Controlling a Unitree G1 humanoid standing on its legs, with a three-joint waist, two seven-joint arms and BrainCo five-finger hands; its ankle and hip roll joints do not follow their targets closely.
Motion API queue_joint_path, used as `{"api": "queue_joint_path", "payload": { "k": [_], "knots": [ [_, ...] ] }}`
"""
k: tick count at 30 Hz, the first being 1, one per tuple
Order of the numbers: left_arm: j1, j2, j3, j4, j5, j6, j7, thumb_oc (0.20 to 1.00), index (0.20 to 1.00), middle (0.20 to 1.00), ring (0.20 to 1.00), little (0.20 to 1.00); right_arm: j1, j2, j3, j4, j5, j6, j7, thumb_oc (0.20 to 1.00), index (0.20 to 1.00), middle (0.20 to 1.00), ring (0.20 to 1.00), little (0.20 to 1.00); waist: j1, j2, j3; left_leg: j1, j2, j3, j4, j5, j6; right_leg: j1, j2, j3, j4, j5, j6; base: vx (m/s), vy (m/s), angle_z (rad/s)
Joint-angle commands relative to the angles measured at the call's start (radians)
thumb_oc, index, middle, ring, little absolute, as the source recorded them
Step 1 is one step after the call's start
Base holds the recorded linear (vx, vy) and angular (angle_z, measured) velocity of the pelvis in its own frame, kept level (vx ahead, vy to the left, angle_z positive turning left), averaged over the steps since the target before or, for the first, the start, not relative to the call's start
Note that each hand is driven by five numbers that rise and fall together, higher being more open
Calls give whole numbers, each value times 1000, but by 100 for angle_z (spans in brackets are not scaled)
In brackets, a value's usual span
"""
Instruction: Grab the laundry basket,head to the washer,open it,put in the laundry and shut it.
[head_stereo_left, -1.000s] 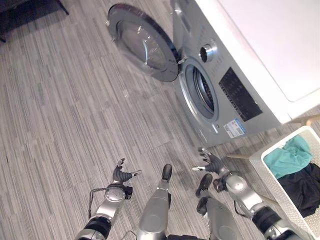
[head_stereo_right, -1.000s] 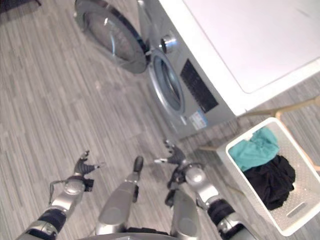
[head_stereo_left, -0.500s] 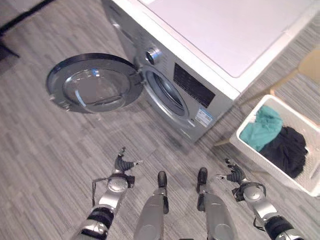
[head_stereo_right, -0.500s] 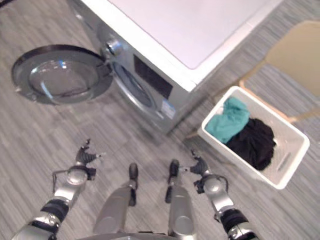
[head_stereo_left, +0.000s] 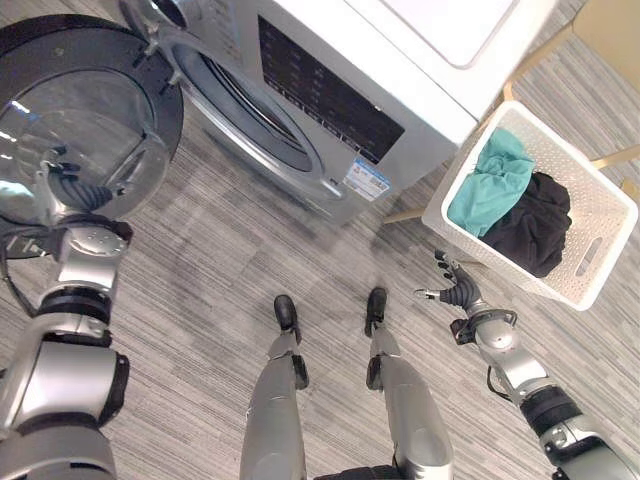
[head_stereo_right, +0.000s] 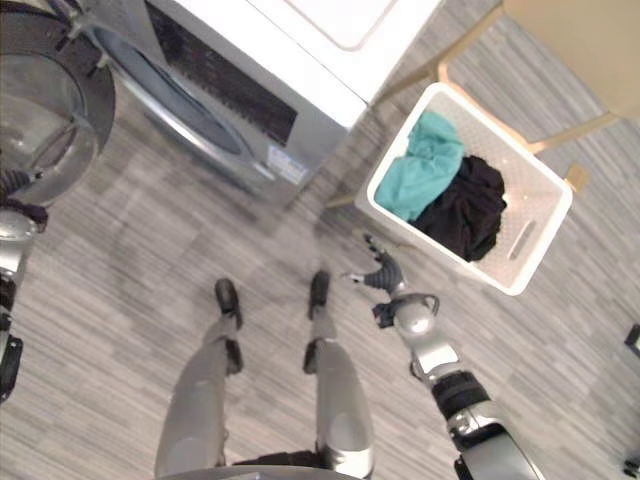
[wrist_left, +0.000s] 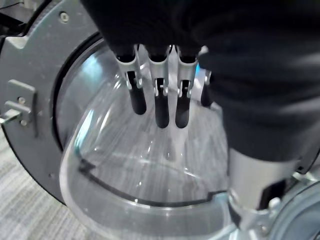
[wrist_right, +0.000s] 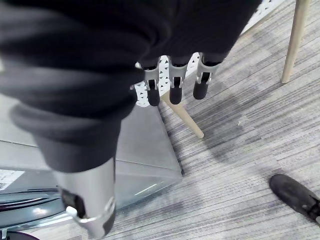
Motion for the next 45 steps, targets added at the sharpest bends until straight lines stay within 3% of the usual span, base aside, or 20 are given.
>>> {"api": "queue_joint_path", "payload": {
  "k": [1,5,7,9,11,15,16,17,18,20,22,27,30,31,32,34,38,39,41,45],
  "knots": [
    [20,117,53,47,94,40,12,1000,1000,1000,1000,1000,46,-76,-40,-86,69,-65,5,1000,1000,1000,1000,1000,22,-2,-8,38,29,-93,29,-98,-44,43,-66,-22,74,-91,124,56,10,-15],
    [92,159,114,50,110,47,9,1000,1000,1000,1000,1000,69,-85,-43,-134,76,-65,32,1000,1000,1000,1000,1000,27,-3,-13,56,32,-78,31,-109,-42,52,-68,-25,72,-84,128,25,19,-14],
    [152,157,159,33,101,38,-3,1000,1000,1000,1000,1000,85,-95,-50,-161,69,-66,46,1000,1000,1000,1000,1000,32,-2,-13,62,21,-59,24,-87,-34,50,-84,-32,74,-73,120,9,47,-22],
    [182,151,177,22,95,36,-5,1000,1000,1000,1000,1000,92,-98,-50,-170,66,-64,52,1000,1000,1000,1000,1000,37,10,-18,80,26,-64,25,-118,-41,66,-79,-30,77,-93,127,69,30,-19],
    [298,62,247,-76,28,7,-1,1000,1000,1000,1000,1000,92,-84,-45,-176,50,-56,55,1000,1000,1000,1000,1000,50,27,-27,103,11,-42,19,-101,-32,72,-102,-49,93,-88,118,-27,32,-8],
    [561,-144,331,-307,-41,-28,1,1000,1000,1000,1000,1000,93,-59,-52,-215,11,-37,59,1000,1000,1000,1000,1000,88,70,-56,212,24,5,-5,-145,-35,113,-134,-144,169,-136,113,115,50,-30],
    [568,-146,335,-312,-40,-26,2,1000,1000,1000,1000,1000,95,-61,-50,-217,10,-36,59,1000,1000,1000,1000,1000,87,71,-56,216,24,5,-7,-145,-35,114,-134,-143,170,-137,113,64,56,-44],
    [672,-229,350,-370,-44,-35,-11,1000,1000,1000,1000,1000,93,-60,-64,-245,-22,-26,62,1000,1000,1000,1000,1000,113,83,-67,268,33,50,-19,-148,-33,134,-159,-248,221,-155,98,57,10,-25],
    [712,-283,336,-404,-43,-42,-27,1000,1000,1000,1000,1000,91,-59,-69,-260,-37,-31,63,1000,1000,1000,1000,1000,124,86,-77,284,35,73,-22,-149,-32,146,-162,-300,232,-164,92,94,-1,-69],
    [760,-322,333,-435,-42,-39,-47,1000,1000,1000,1000,1000,99,-58,-80,-273,-51,-25,68,1000,1000,1000,1000,1000,128,93,-90,310,33,87,-34,-149,-31,148,-158,-324,252,-175,85,102,-48,-88],
    [837,-428,324,-443,-65,-42,-83,1000,1000,1000,1000,1000,107,-47,-104,-289,-74,-25,68,1000,1000,1000,1000,1000,137,108,-132,370,35,134,-50,-158,-28,156,-174,-414,278,-174,86,180,-135,-25],
    [912,-562,260,-428,-76,-38,-149,1000,1000,1000,1000,1000,163,-73,-142,-266,-164,-14,45,1000,1000,1000,1000,1000,95,150,-206,420,49,147,-32,-168,-55,241,-102,-353,161,-231,53,148,-230,-46],
    [920,-597,221,-406,-59,-29,-186,1000,1000,1000,1000,1000,169,-103,-138,-246,-221,-4,36,1000,1000,1000,1000,1000,85,165,-214,408,104,154,82,-173,-87,286,-71,-345,128,-267,24,88,-225,-33],
    [927,-616,183,-390,-36,-23,-205,1000,1000,1000,1000,1000,162,-129,-117,-221,-259,7,35,1000,1000,1000,1000,1000,88,174,-211,403,136,136,172,-135,-109,324,-49,-328,110,-284,-2,101,-149,-6],
    [928,-625,170,-377,-28,-24,-214,1000,1000,1000,1000,1000,156,-141,-107,-205,-274,11,34,1000,1000,1000,1000,1000,91,179,-211,402,139,116,196,-123,-120,340,-34,-320,101,-295,-14,141,-174,-33],
    [932,-642,140,-365,-20,-29,-231,1000,1000,1000,1000,1000,133,-162,-74,-175,-310,18,34,1000,1000,1000,1000,1000,102,187,-209,383,116,31,228,-97,-136,362,-9,-295,83,-316,-33,79,-88,-57],
    [938,-653,113,-338,-8,-33,-236,1000,1000,1000,1000,1000,79,-193,-22,-134,-369,19,19,1000,1000,1000,1000,1000,124,181,-215,332,46,-63,139,-155,-117,372,-3,-258,70,-327,-25,59,12,-31],
    [946,-649,108,-329,-2,-33,-234,1000,1000,1000,1000,1000,44,-205,9,-97,-394,23,9,1000,1000,1000,1000,1000,137,182,-221,314,21,-91,35,-107,-104,367,0,-247,62,-304,-18,87,97,-41],
    [958,-642,106,-292,4,-40,-231,1000,1000,1000,1000,1000,-12,-211,54,-31,-424,22,-14,1000,1000,1000,1000,1000,158,187,-228,307,-4,-165,-54,-71,-103,367,19,-206,50,-297,-2,151,162,-18],
    [970,-626,107,-257,24,-43,-226,1000,1000,1000,1000,1000,-85,-200,102,27,-474,35,-29,1000,1000,1000,1000,1000,172,181,-225,304,-31,-156,-62,-75,-72,340,-1,-163,57,-272,18,113,208,-72]
  ]
}}
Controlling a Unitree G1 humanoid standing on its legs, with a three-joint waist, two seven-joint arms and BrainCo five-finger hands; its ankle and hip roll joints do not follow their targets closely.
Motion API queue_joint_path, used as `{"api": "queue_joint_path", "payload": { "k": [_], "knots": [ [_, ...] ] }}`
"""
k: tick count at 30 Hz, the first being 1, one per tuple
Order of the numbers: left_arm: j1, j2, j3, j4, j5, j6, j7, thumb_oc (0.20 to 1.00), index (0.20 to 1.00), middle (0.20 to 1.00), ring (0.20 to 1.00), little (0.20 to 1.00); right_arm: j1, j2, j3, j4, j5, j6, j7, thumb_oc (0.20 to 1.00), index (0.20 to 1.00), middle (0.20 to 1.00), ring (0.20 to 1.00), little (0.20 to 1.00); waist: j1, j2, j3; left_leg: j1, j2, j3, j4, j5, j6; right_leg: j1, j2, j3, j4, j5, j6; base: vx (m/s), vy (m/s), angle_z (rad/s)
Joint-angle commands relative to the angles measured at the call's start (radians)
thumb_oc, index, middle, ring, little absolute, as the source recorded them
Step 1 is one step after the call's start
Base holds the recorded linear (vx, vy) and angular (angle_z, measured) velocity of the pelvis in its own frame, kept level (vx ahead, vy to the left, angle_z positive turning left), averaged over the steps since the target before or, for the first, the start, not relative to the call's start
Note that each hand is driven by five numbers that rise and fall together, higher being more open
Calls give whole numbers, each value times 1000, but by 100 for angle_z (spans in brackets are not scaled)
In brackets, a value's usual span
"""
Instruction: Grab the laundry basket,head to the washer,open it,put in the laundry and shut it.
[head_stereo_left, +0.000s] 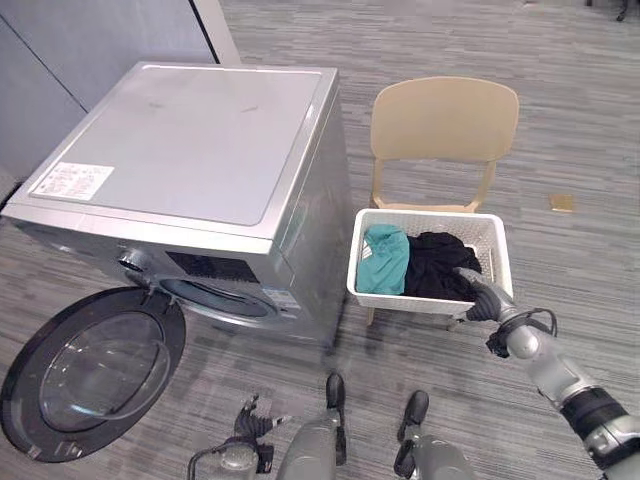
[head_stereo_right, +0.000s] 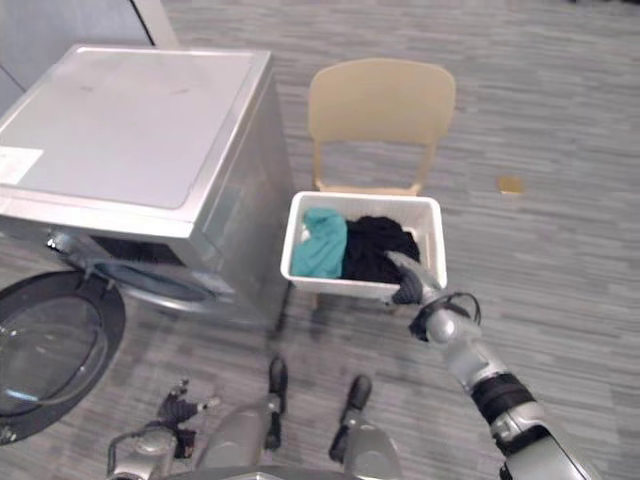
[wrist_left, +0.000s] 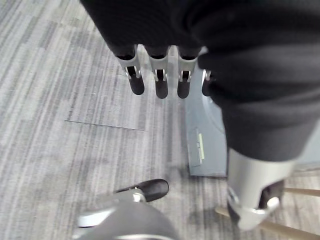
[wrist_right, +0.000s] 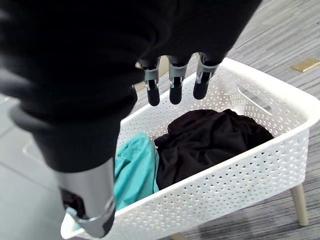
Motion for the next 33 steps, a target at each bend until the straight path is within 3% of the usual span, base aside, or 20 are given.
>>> {"api": "queue_joint_path", "payload": {
  "k": [1,13,19,28,30,33],
  "knots": [
    [-7,79,14,-47,67,-32,21,1000,1000,1000,1000,1000,-124,7,-5,26,-50,-6,-51,1000,1000,1000,1000,1000,48,-38,33,47,18,20,-84,13,-21,71,-53,53,50,-88,123,72,161,-69],
    [-59,122,10,-57,13,-64,67,1000,1000,1000,1000,1000,-407,5,86,271,-50,29,-112,1000,1000,1000,1000,1000,113,-48,97,-32,-11,15,-106,35,3,-37,-93,55,100,-63,137,22,56,10],
    [-80,137,-41,-69,-36,-88,79,1000,1000,1000,1000,1000,-623,26,180,516,-37,48,-126,1000,1000,1000,1000,1000,165,-27,152,-113,-22,-11,-128,71,3,-119,-93,46,96,-41,141,-12,-1,9],
    [-135,137,-90,-77,-63,-97,80,1000,1000,1000,1000,1000,-742,38,254,626,-15,44,-113,1000,1000,1000,1000,1000,206,-2,194,-169,-27,-47,-141,81,-11,-175,-81,32,91,-46,146,1,-32,14],
    [-144,130,-103,-76,-56,-93,71,1000,1000,1000,1000,1000,-738,34,285,539,-2,22,-99,200,200,200,200,200,212,-4,199,-175,-26,-58,-148,89,-19,-171,-76,18,82,-47,147,33,-67,21],
    [-149,120,-99,-65,-50,-84,69,1000,1000,1000,1000,1000,-712,30,282,453,7,11,-92,200,200,200,200,200,207,-15,196,-180,-31,-63,-144,104,-12,-168,-81,5,78,-32,140,-56,-9,14]
  ]
}}
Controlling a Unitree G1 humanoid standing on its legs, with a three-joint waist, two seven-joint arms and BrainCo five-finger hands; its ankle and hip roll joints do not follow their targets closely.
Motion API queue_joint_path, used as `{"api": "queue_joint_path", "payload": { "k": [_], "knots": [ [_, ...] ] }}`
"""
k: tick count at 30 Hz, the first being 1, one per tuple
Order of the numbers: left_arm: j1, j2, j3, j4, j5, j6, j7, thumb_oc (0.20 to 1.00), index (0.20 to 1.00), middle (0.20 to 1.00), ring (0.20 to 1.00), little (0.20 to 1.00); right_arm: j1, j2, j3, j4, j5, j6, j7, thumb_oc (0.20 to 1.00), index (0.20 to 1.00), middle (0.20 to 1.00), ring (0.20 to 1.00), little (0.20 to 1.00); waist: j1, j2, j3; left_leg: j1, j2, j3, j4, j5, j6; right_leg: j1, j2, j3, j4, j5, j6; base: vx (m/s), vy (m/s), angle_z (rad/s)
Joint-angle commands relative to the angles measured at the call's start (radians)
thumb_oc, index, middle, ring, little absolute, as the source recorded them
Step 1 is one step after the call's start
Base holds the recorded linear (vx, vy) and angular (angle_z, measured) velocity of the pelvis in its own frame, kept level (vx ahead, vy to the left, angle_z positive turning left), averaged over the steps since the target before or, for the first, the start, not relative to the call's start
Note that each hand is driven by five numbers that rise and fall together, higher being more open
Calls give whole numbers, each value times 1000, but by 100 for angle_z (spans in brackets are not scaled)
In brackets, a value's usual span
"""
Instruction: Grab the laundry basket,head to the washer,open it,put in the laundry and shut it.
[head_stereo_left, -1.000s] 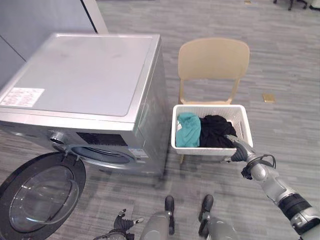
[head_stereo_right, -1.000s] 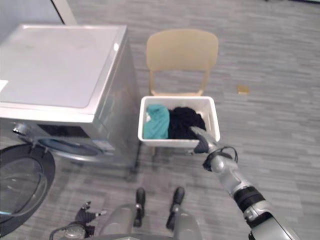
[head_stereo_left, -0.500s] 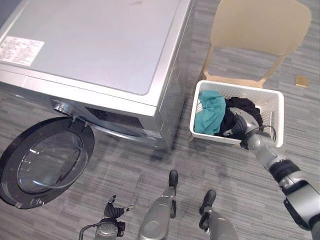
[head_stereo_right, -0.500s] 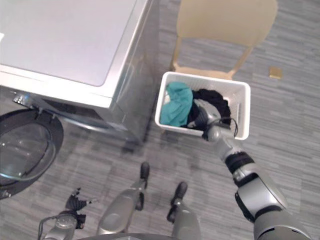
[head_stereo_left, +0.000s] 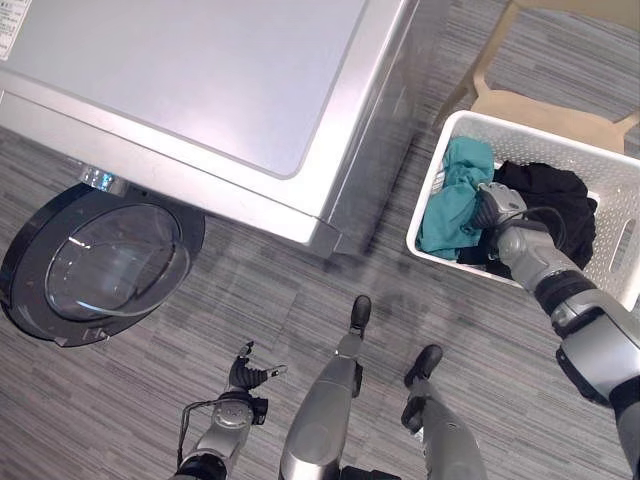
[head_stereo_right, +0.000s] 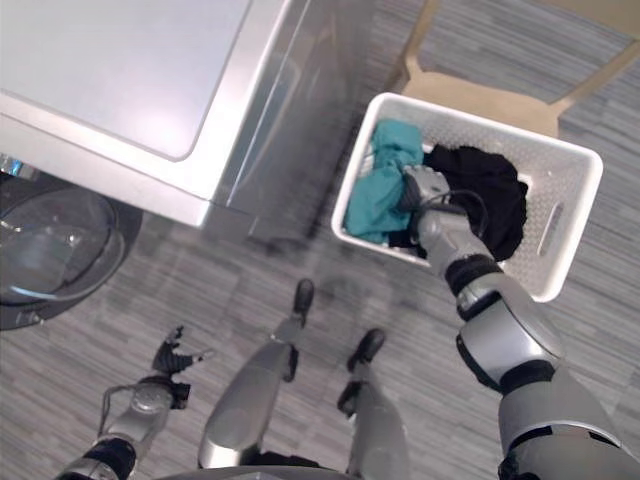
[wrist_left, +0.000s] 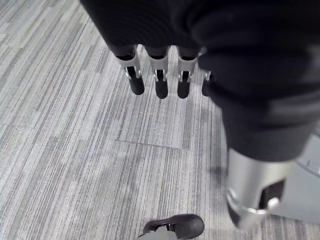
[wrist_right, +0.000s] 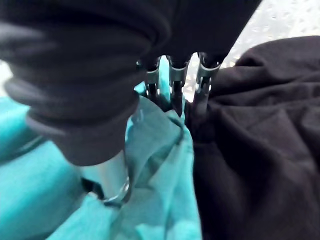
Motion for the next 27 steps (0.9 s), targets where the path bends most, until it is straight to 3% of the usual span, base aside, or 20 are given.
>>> {"api": "queue_joint_path", "payload": {
  "k": [1,8,16,24,27],
  "knots": [
    [19,16,-20,24,-18,11,9,1000,1000,1000,1000,1000,7,-13,21,-133,49,-56,8,200,200,200,200,200,13,-31,-8,19,7,0,68,-121,-77,-84,-67,29,54,9,45,3,-14,17],
    [34,4,14,26,-3,30,-7,1000,1000,1000,1000,1000,187,-42,-136,-339,183,-79,29,200,200,200,200,200,-17,-46,-34,78,12,15,77,-148,-73,-29,-76,38,56,0,46,0,-1,4],
    [86,-23,67,2,8,55,-25,1000,1000,1000,1000,1000,493,68,-428,-607,463,-135,50,200,200,200,200,200,-86,-39,-106,197,10,52,41,-169,-62,60,-88,49,43,-5,58,21,39,-12],
    [158,-30,115,-63,25,71,-45,1000,1000,1000,1000,1000,682,128,-536,-897,603,-172,158,200,200,200,200,200,-142,-50,-180,305,12,110,45,-209,-43,119,-92,73,58,-10,76,19,48,-23],
    [158,-7,99,-162,36,63,-47,1000,1000,1000,1000,1000,743,155,-559,-1018,651,-198,200,200,200,200,200,200,-177,-37,-189,326,33,95,42,-190,-34,105,-52,191,233,-78,73,-131,-60,-28]
  ]
}}
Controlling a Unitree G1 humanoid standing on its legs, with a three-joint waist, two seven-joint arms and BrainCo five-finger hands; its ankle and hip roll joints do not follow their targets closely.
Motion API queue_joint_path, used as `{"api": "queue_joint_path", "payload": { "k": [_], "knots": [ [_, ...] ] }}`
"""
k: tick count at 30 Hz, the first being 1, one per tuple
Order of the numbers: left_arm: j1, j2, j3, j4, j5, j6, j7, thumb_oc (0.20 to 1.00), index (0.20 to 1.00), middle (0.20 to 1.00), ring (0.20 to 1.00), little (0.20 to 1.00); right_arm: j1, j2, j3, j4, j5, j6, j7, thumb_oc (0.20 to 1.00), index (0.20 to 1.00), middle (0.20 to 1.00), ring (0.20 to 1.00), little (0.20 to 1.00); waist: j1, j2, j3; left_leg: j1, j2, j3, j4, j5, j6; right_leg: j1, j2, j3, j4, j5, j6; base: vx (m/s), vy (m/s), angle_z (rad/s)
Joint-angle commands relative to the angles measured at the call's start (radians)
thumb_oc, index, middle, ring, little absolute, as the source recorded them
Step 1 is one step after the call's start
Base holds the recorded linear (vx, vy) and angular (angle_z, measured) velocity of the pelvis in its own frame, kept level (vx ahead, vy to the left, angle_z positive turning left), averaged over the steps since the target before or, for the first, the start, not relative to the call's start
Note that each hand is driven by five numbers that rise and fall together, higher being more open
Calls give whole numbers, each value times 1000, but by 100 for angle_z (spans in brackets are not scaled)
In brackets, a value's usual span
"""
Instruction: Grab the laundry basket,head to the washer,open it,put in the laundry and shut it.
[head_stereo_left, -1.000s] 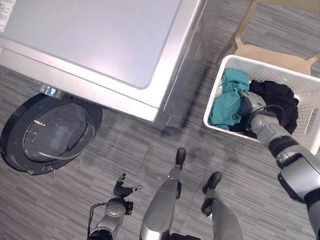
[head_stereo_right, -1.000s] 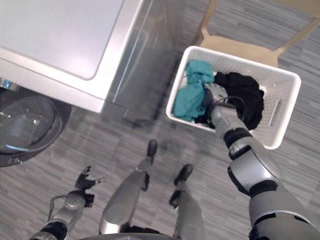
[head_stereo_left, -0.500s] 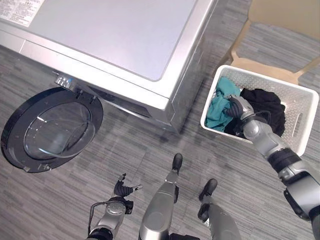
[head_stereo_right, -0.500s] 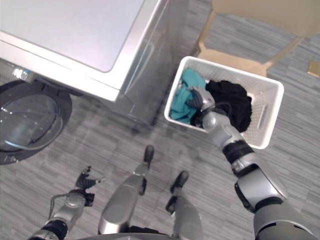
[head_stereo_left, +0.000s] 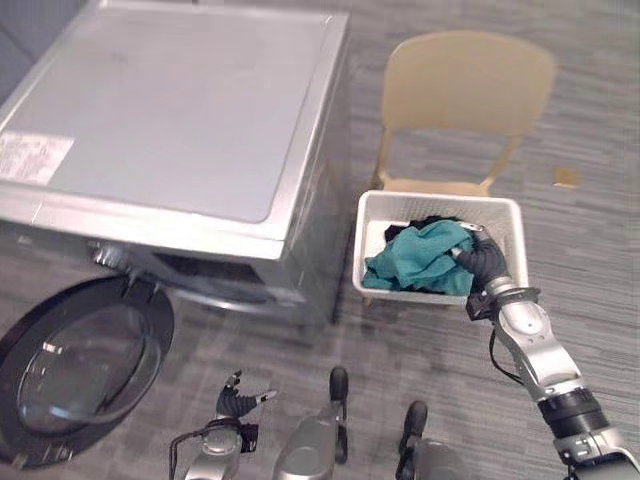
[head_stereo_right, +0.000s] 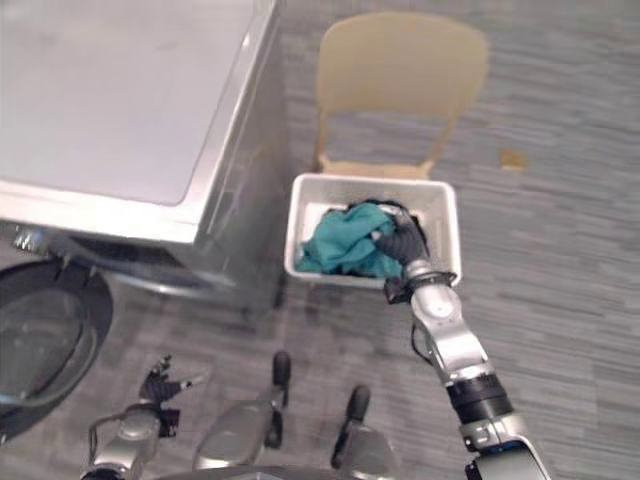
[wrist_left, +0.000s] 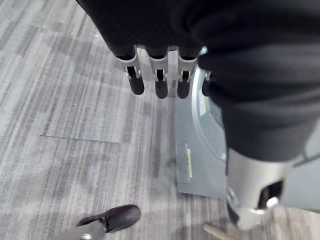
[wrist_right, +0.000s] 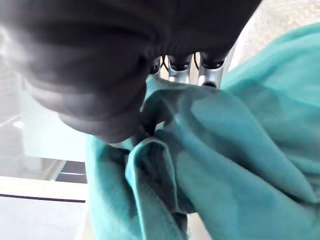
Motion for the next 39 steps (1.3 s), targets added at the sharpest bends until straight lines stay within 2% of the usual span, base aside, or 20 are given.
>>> {"api": "queue_joint_path", "payload": {
  "k": [1,3,4,5,6,8,12,14,15,17,18,19,20,21,22,24,35,36,38,39],
  "knots": [
    [1,25,-32,-63,25,-31,6,1000,1000,1000,1000,1000,-19,9,-17,-108,93,-114,42,200,200,200,200,200,-17,0,-59,5,42,-32,107,-166,-17,-118,1,110,271,-98,51,-171,-113,6],
    [-1,31,-36,-99,21,-35,6,1000,1000,1000,1000,1000,-12,14,-27,-134,102,-121,47,200,200,200,200,200,-18,2,-68,-1,44,-44,112,-157,-16,-116,21,144,328,-109,46,-148,-158,27],
    [1,44,-45,-180,3,-48,11,1000,1000,1000,1000,1000,-5,29,-29,-193,108,-134,48,200,200,200,200,200,-8,-8,-90,-21,49,-71,116,-137,-25,-75,51,192,341,-143,32,-195,-255,44],
    [3,44,-53,-216,-14,-52,11,1000,1000,1000,1000,1000,-15,35,-17,-199,120,-133,52,200,200,200,200,200,5,-14,-96,-38,52,-84,117,-119,-33,-39,65,199,288,-184,12,-188,-256,35],
    [4,44,-52,-217,-14,-51,11,1000,1000,1000,1000,1000,-15,36,-17,-199,120,-133,52,200,200,200,200,200,4,-15,-94,-36,51,-85,117,-119,-34,-35,65,198,284,-183,12,-242,-270,48],
    [-3,51,-67,-314,-33,-70,36,1000,1000,1000,1000,1000,-60,62,39,-204,148,-150,38,200,200,200,200,200,37,-7,-108,-106,79,-105,94,-29,-94,16,114,184,142,-223,-28,-300,-295,47],
    [-36,45,-89,-422,-34,-81,44,1000,1000,1000,1000,1000,-82,58,79,-227,131,-149,35,200,200,200,200,200,28,19,-88,-154,111,-81,63,18,-133,3,135,140,93,-207,-50,-288,-149,46],
    [-67,52,-117,-484,4,-95,46,1000,1000,1000,1000,1000,-92,50,107,-244,120,-148,38,200,200,200,200,200,7,15,-80,-143,124,-20,90,-16,-109,-13,114,92,78,-181,-50,-366,-40,93],
    [-104,71,-151,-567,30,-110,45,1000,1000,1000,1000,1000,-106,52,141,-266,114,-154,37,200,200,200,200,200,-12,1,-83,-118,127,11,163,-76,-94,-26,88,44,57,-153,-49,-378,-54,123],
    [-131,81,-185,-629,42,-123,35,1000,1000,1000,1000,1000,-117,49,156,-286,91,-151,34,200,200,200,200,200,-31,-10,-97,-78,131,40,212,-131,-90,-29,75,1,38,-139,-50,-222,-32,117],
    [-131,81,-185,-630,42,-123,35,1000,1000,1000,1000,1000,-117,49,156,-286,91,-151,34,200,200,200,200,200,-32,-10,-98,-81,131,38,212,-128,-89,-30,76,0,36,-136,-50,-146,23,112],
    [-169,90,-224,-668,64,-130,35,1000,1000,1000,1000,1000,-133,59,172,-297,96,-155,33,200,200,200,200,200,-55,-20,-113,-16,143,82,255,-202,-85,-30,63,-42,28,-128,-51,-112,50,108],
    [-194,94,-248,-682,81,-132,32,1000,1000,1000,1000,1000,-139,64,178,-302,98,-152,32,200,200,200,200,200,-70,-23,-129,20,151,106,260,-224,-87,-32,56,-66,24,-123,-50,-105,48,74],
    [-194,94,-249,-682,81,-132,32,1000,1000,1000,1000,1000,-139,64,177,-302,98,-151,32,200,200,200,200,200,-70,-22,-126,22,152,105,261,-226,-87,-29,56,-67,23,-123,-50,-44,122,88],
    [-235,83,-299,-689,104,-128,24,1000,1000,1000,1000,1000,-148,80,191,-308,107,-148,34,200,200,200,200,200,-100,-16,-149,85,162,154,213,-220,-95,-29,45,-115,23,-102,-42,-14,153,93],
    [-278,68,-342,-676,131,-124,21,1000,1000,1000,1000,1000,-165,110,218,-311,136,-145,41,200,200,200,200,200,-113,-9,-177,116,152,159,120,-205,-95,-16,38,-141,20,-88,-30,28,257,94],
    [-403,25,-493,-510,193,-98,-6,1000,1000,1000,1000,1000,-308,226,351,-255,227,-123,55,200,200,200,200,200,-86,-32,-169,148,79,135,84,-232,-39,-20,-19,-100,67,-51,9,0,162,12],
    [-413,24,-503,-465,203,-94,-6,200,200,200,200,200,-333,234,364,-244,235,-121,52,200,200,200,200,200,-78,-38,-165,143,70,129,81,-232,-31,-31,-25,-83,74,-44,17,-20,143,-9],
    [-419,24,-496,-445,201,-94,-2,200,200,200,200,200,-332,230,365,-240,244,-116,53,200,200,200,200,200,-75,-41,-160,133,62,121,83,-233,-24,-45,-26,-58,88,-46,22,-42,84,-12],
    [-419,29,-490,-446,193,-91,2,200,200,200,200,200,-324,224,365,-241,246,-113,55,341,341,341,341,341,-79,-44,-153,125,59,110,87,-232,-20,-61,-18,-20,106,-50,24,-61,34,1]
  ]
}}
